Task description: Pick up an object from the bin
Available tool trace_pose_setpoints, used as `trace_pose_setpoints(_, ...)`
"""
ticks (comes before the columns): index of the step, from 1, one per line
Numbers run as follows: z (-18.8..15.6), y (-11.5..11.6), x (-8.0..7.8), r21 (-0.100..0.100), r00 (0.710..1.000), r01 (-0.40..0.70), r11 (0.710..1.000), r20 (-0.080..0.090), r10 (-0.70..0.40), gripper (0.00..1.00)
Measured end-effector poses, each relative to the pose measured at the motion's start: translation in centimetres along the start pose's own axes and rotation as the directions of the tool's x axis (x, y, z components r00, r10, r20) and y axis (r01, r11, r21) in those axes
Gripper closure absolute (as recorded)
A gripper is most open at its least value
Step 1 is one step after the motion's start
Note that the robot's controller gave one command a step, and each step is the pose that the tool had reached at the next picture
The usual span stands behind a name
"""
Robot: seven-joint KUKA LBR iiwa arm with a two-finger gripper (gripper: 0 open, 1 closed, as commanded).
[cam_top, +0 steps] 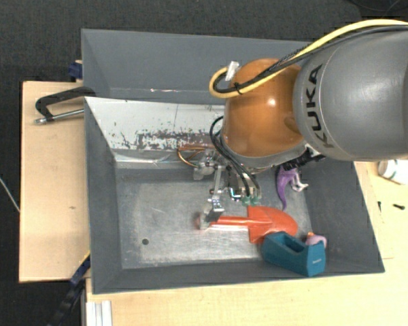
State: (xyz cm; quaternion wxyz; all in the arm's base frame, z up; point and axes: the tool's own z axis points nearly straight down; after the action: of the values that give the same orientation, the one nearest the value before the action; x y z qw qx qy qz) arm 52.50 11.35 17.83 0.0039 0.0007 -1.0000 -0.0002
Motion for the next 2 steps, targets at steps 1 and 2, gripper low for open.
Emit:
trace_pose_setpoints(1,-0.4,0.0,-0.2,-0.001,1.0,-0.001,1.0,0.008,0.001,0.0)
trace_pose_setpoints(2,2.3,-4.2,0.8,-0.003,1.0,0.0,1.0,0.012,0.0,0.0)
